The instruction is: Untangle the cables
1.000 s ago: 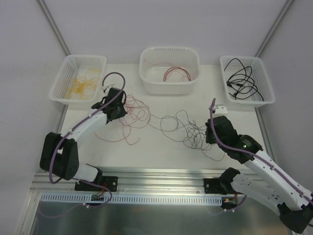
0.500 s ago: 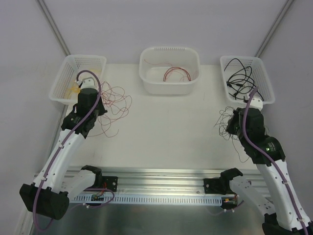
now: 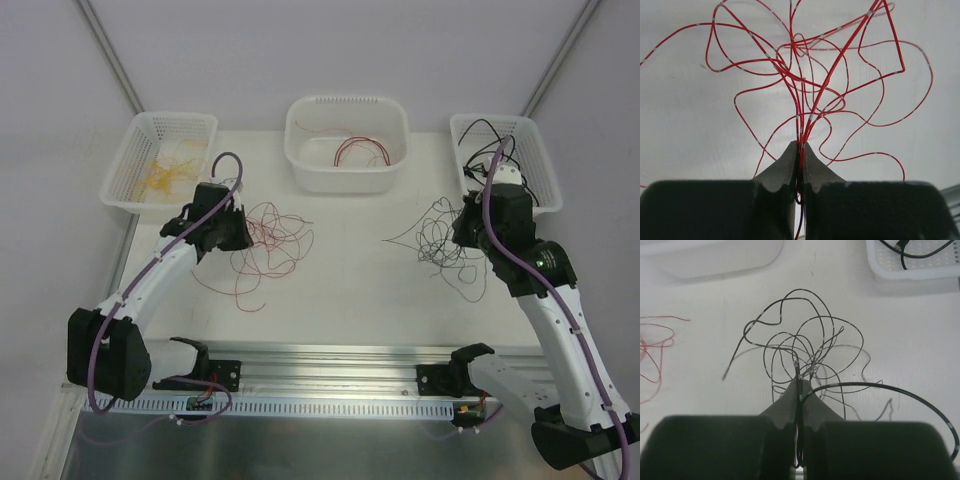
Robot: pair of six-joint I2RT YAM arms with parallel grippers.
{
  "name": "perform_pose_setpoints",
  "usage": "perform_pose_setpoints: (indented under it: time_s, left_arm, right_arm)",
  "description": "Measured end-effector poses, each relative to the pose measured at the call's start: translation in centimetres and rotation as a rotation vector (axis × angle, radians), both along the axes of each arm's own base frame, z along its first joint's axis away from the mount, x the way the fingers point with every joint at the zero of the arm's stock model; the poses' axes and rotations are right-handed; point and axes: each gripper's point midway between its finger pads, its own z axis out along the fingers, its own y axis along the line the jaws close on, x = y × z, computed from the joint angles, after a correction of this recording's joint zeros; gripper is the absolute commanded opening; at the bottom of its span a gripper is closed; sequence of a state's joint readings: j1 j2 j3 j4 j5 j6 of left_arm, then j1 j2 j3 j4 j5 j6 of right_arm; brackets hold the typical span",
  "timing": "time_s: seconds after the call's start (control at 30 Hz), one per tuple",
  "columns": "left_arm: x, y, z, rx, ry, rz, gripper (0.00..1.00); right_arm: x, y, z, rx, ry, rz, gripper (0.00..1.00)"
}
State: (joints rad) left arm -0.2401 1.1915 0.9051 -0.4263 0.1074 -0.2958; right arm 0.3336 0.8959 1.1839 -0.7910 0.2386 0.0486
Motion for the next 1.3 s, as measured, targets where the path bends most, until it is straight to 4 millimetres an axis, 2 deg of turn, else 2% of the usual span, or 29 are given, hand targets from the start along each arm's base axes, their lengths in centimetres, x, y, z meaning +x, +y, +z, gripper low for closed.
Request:
perform_pose_setpoints:
  time_s: [0.07, 0.17, 0.2, 0.27, 0.33, 0.4, 0.43, 0.53, 0.57, 0.67, 0.8, 1.0, 1.07, 1.17, 1.23, 1.3]
  left_arm:
    - [-0.5, -1.8, -1.9, -0.014, 0.070, -0.062, 0.07]
    - [-1.9, -5.0, -4.7, -0.002, 0.164, -0.180, 0.18]
    - [-2.6, -6.0, -5.6, 0.007, 0.196, -0.218, 0.27]
    - [-3.8, -7.3, -6.8, 0.022, 0.236, -0.284, 0.38]
    - [-4.4, -7.6, -6.9, 0.028, 0.249, -0.308, 0.50]
    - [-4.2, -7.4, -6.6, 0.034, 0.234, -0.304, 0.56]
    - [-4.0, -7.2, -6.4, 0.041, 0.222, -0.298, 0.65]
    - [-3.7, -6.9, -5.4, 0.054, 0.176, -0.294, 0.79]
    - [-3.6, -6.7, -4.9, 0.056, 0.156, -0.293, 0.88]
    - [-3.3, -6.3, -3.4, 0.064, 0.096, -0.278, 0.98]
    - [-2.8, -5.6, -1.8, 0.082, 0.028, -0.245, 0.99]
    - [-2.0, -3.9, -0.2, 0.138, -0.053, -0.178, 0.99]
    - [-1.8, -3.4, 0.1, 0.157, -0.070, -0.157, 0.99]
    - [-1.5, -2.6, 0.4, 0.188, -0.091, -0.126, 0.99]
    - [-1.4, -2.2, 0.5, 0.204, -0.102, -0.112, 0.99]
    - [-1.5, -1.9, 0.5, 0.213, -0.105, -0.106, 0.99]
  right_arm:
    - [0.8, -0.1, 1.5, -0.001, -0.027, -0.008, 0.01]
    - [2.2, -0.5, 3.9, 0.002, -0.078, -0.033, 0.01]
    - [2.6, -0.8, 4.5, -0.001, -0.088, -0.040, 0.00]
    - [3.7, -1.2, 5.8, -0.006, -0.118, -0.058, 0.01]
    - [4.8, -1.9, 6.9, -0.014, -0.137, -0.085, 0.01]
    - [5.9, -2.9, 7.9, -0.022, -0.161, -0.117, 0.01]
    - [6.4, -3.4, 8.4, -0.025, -0.173, -0.135, 0.01]
    - [7.8, -5.1, 10.4, -0.035, -0.228, -0.194, 0.01]
    - [8.3, -5.8, 11.1, -0.038, -0.253, -0.218, 0.01]
    - [9.8, -8.1, 13.4, -0.041, -0.324, -0.292, 0.01]
    - [12.1, -10.5, 16.6, -0.041, -0.430, -0.358, 0.01]
    - [16.2, -12.4, 21.4, -0.056, -0.559, -0.385, 0.01]
    - [17.5, -13.1, 22.5, -0.065, -0.594, -0.390, 0.01]
    - [19.7, -14.3, 22.3, -0.077, -0.607, -0.400, 0.01]
    - [21.4, -15.4, 20.8, -0.086, -0.583, -0.406, 0.01]
    - [23.4, -16.7, 18.3, -0.090, -0.542, -0.412, 0.01]
